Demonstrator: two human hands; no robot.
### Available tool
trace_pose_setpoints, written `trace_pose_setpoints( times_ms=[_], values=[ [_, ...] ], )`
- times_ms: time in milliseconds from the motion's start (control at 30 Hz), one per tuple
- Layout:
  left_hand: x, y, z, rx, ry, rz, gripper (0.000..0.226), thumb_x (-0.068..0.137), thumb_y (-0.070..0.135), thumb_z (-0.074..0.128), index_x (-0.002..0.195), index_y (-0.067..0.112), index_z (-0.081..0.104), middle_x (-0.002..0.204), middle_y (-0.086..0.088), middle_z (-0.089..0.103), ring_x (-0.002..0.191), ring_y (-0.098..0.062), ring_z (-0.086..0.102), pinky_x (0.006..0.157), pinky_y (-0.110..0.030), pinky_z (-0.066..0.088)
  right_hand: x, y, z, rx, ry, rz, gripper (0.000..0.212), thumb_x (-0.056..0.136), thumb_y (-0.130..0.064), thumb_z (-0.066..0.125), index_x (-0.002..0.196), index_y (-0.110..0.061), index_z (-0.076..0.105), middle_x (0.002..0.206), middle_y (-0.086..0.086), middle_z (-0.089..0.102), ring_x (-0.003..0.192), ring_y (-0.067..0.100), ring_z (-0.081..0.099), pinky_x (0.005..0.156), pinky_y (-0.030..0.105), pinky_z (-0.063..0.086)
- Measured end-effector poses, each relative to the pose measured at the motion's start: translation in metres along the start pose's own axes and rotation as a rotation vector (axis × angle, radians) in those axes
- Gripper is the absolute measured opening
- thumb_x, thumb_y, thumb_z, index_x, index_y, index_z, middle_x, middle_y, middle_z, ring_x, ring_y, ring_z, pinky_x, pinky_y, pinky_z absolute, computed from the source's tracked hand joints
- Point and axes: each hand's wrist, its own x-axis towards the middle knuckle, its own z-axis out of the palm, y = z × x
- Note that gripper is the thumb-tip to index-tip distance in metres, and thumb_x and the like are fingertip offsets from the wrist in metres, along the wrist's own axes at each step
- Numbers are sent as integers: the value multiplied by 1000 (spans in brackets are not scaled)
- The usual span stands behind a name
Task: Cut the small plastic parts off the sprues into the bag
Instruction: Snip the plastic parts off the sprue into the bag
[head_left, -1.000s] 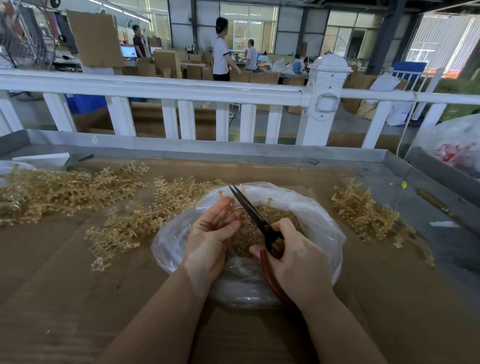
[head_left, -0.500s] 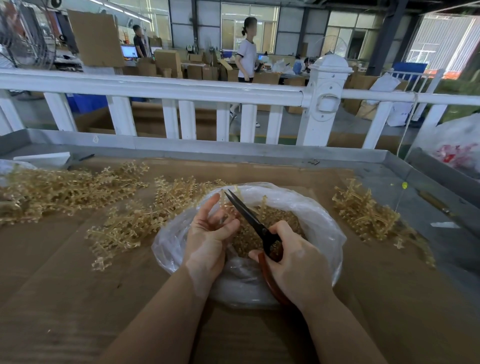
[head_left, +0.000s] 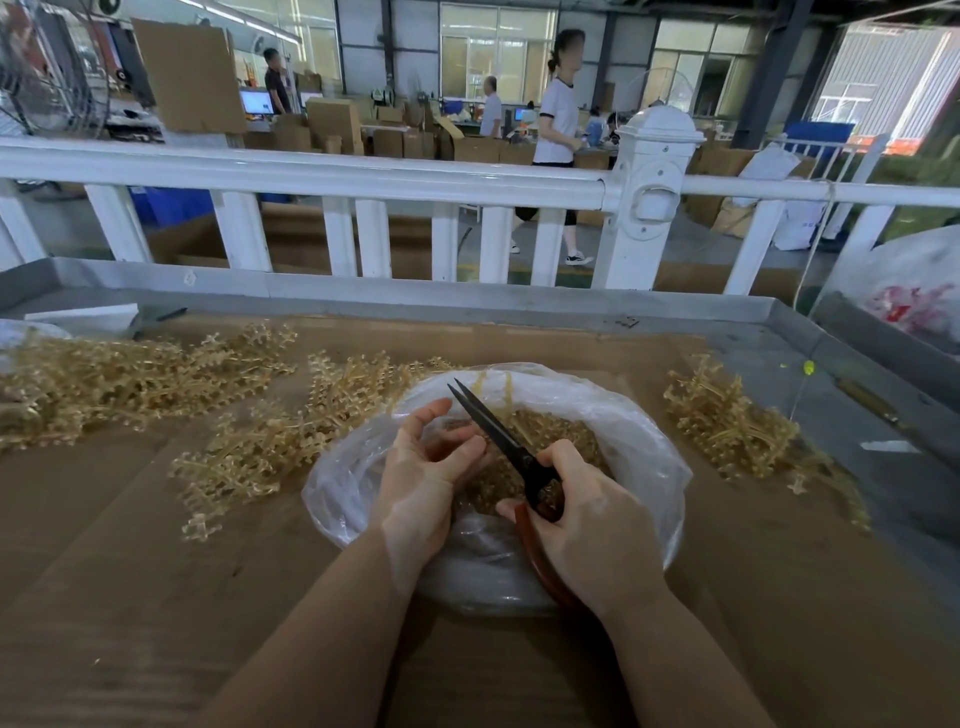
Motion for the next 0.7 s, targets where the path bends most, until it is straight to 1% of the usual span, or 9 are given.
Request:
trace_pose_setpoints(
  times_ms=[67, 133, 167, 233, 300, 367, 467, 567, 700],
  values=[
    [0, -2, 0, 121, -22, 2, 43, 83, -11, 60, 118, 12, 53, 87, -12, 63, 80, -19, 66, 65, -20, 56, 0, 0, 0, 5, 14, -12, 40, 74, -49, 74, 96, -19, 60, 80, -7, 67, 71, 9, 63, 60, 10, 39],
    [1, -2, -1, 162, -27, 0, 38, 83, -11, 60, 112, 14, 55, 85, -11, 65, 78, -17, 67, 64, -19, 55, 0, -1, 0, 15, 19, -14, 40, 75, -49, 73, 97, -18, 60, 82, -7, 68, 73, 9, 64, 61, 14, 44],
    [1, -1, -2, 130, -25, -7, 36, 84, -13, 59, 107, 14, 55, 79, -8, 65, 73, -14, 67, 63, -19, 55, 0, -1, 0, 20, 18, -13, 41, 75, -50, 72, 97, -18, 60, 82, -7, 68, 73, 9, 64, 61, 15, 45],
    [3, 2, -4, -31, -12, -46, 32, 85, -15, 53, 98, 14, 54, 66, -1, 64, 63, -10, 66, 60, -18, 55, 0, 0, 0, 27, 19, -9, 41, 75, -52, 71, 95, -19, 59, 81, -7, 67, 71, 9, 63, 59, 16, 46],
    [6, 4, -6, -187, 27, -91, 31, 86, -15, 50, 92, 15, 53, 62, 2, 65, 61, -8, 67, 58, -18, 55, 0, 0, 0, 40, 21, -3, 40, 74, -54, 70, 92, -20, 57, 79, -8, 67, 68, 8, 62, 57, 16, 46],
    [7, 3, -8, -260, 57, -110, 30, 87, -14, 49, 88, 16, 52, 62, 2, 61, 60, -6, 67, 56, -18, 55, 0, 0, -1, 61, 34, -2, 40, 74, -54, 70, 91, -21, 56, 78, -9, 66, 68, 7, 61, 56, 16, 47],
    [8, 4, -5, -300, 73, -114, 30, 88, -14, 48, 84, 15, 51, 63, 1, 54, 58, -5, 65, 56, -19, 56, 0, -1, -2, 105, 37, -1, 38, 75, -54, 68, 95, -24, 55, 83, -13, 64, 73, 2, 58, 61, 12, 45],
    [8, 4, -5, -323, 86, -111, 30, 89, -14, 46, 83, 15, 50, 64, 1, 53, 62, -8, 64, 55, -18, 55, 0, -2, -3, 104, -32, -30, 38, 77, -54, 63, 100, -25, 53, 87, -13, 61, 79, 4, 57, 67, 19, 49],
    [8, 4, -4, -280, 72, -87, 32, 91, -14, 40, 83, 15, 48, 76, -3, 47, 74, -13, 54, 56, -16, 54, -1, -3, -1, 48, -77, -43, 41, 78, -55, 61, 105, -25, 52, 93, -9, 61, 88, 10, 57, 73, 25, 50]
  ],
)
